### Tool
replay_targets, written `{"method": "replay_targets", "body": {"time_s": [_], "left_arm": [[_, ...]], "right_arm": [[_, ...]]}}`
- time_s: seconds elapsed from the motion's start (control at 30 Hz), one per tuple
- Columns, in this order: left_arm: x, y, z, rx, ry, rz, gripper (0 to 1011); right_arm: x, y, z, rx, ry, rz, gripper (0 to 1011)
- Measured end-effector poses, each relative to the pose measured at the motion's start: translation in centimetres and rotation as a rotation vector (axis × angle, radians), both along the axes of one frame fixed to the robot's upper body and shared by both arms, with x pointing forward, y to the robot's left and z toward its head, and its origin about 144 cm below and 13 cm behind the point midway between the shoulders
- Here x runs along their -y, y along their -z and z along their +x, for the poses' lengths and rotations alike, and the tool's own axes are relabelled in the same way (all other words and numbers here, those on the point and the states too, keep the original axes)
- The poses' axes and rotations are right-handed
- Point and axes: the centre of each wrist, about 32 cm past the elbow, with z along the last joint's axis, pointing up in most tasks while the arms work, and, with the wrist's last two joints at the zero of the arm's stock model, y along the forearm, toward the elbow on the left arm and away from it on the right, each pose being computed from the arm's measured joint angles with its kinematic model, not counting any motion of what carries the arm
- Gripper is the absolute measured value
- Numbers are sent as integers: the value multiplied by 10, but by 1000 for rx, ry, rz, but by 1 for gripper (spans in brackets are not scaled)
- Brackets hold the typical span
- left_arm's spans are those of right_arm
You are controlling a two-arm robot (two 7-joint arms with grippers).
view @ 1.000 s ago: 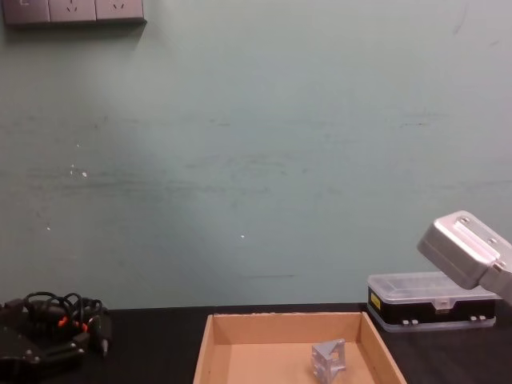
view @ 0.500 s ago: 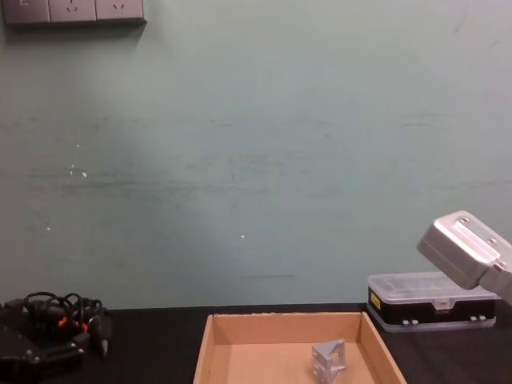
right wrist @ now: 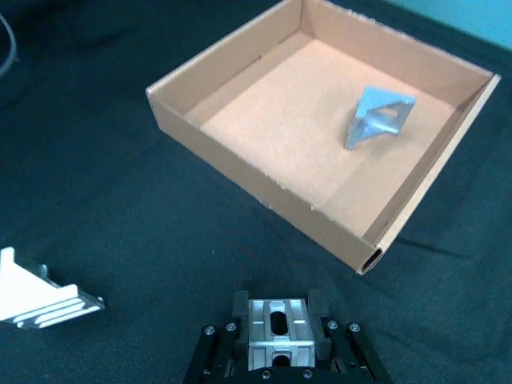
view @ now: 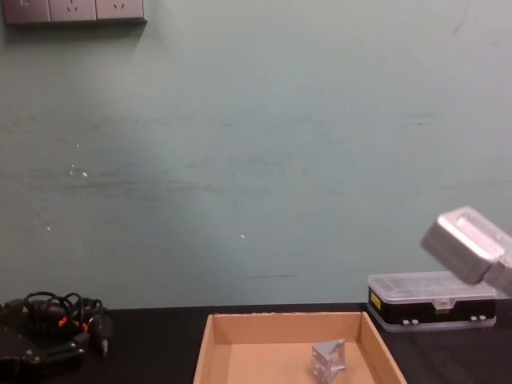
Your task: Use one hand to pick up the angle iron from the table and place it into the box.
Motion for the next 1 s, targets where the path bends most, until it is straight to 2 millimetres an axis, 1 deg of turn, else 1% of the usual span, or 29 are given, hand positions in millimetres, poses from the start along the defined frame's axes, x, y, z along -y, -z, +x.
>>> {"method": "replay_targets", "body": {"time_s": [0.23, 0.4, 0.43, 0.53, 0.57, 0.67, 0.7, 0.9, 0.93, 0.97, 1.0], "left_arm": [[0, 0, 0, 0, 0, 0, 1011], [0, 0, 0, 0, 0, 0, 1011], [0, 0, 0, 0, 0, 0, 1012], [0, 0, 0, 0, 0, 0, 1011], [0, 0, 0, 0, 0, 0, 1011], [0, 0, 0, 0, 0, 0, 1011], [0, 0, 0, 0, 0, 0, 1011], [0, 0, 0, 0, 0, 0, 1011], [0, 0, 0, 0, 0, 0, 1011], [0, 0, 0, 0, 0, 0, 1011], [0, 0, 0, 0, 0, 0, 1011]], "right_arm": [[0, -17, -4, 59, -20, 28, 445], [-3, -30, 1, 99, -30, 35, 445], [-4, -35, 4, 113, -33, 35, 443], [-8, -39, 12, 127, -38, 35, 443], [-10, -43, 18, 135, -40, 35, 445], [-14, -46, 27, 141, -43, 35, 443], [-17, -47, 35, 145, -42, 35, 445], [-28, -47, 64, 158, -41, 57, 445], [-28, -47, 64, 158, -41, 57, 445], [-31, -47, 72, 160, -40, 64, 445], [-32, -46, 75, 160, -40, 67, 445]]}}
